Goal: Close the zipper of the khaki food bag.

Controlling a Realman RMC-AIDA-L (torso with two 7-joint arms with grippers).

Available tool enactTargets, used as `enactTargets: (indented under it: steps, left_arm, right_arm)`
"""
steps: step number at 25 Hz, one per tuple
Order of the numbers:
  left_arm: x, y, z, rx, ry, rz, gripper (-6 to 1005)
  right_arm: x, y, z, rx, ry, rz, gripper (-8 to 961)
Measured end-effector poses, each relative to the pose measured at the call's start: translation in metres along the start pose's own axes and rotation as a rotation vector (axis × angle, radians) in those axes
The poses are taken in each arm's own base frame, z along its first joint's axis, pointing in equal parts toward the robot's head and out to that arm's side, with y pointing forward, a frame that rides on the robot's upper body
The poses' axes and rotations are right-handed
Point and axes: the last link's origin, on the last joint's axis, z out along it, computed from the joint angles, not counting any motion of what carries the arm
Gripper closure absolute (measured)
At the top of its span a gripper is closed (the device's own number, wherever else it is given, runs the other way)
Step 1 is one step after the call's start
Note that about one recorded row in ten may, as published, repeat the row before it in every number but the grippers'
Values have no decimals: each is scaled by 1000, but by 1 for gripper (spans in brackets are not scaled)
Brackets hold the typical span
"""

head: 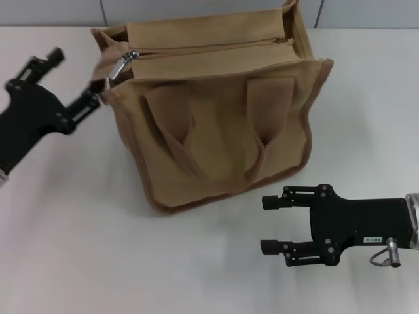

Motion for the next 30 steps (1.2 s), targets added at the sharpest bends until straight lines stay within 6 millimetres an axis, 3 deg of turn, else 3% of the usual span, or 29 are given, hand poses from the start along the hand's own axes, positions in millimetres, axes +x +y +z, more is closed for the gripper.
enactTargets:
  steps: [14, 16, 22, 26, 27, 28, 30]
  left_arm:
    - [6, 10, -8, 9, 78, 155, 304]
    - [6, 11, -8, 9, 77, 156, 533]
    - [7, 12, -9, 3, 81, 162, 710]
    - [8, 12, -9, -2, 91, 163, 805]
    - [8, 12, -9, -2, 91, 163, 826]
    - [8, 13, -9, -2, 93, 163, 848]
    - [9, 13, -9, -4, 98, 163, 891]
  right_arm:
    - [0, 1, -1, -2, -7, 7, 221]
    - [0, 2, -1, -3, -11, 7, 221]
    - [-12, 2, 0, -14, -85, -4, 222]
    - [-45, 5, -4, -53, -293, -41, 222]
    - [-45, 5, -4, -53, -293, -41, 222]
    - [-62, 3, -7, -62, -390, -50, 222]
    - [-69, 1, -8, -61, -432, -46, 223]
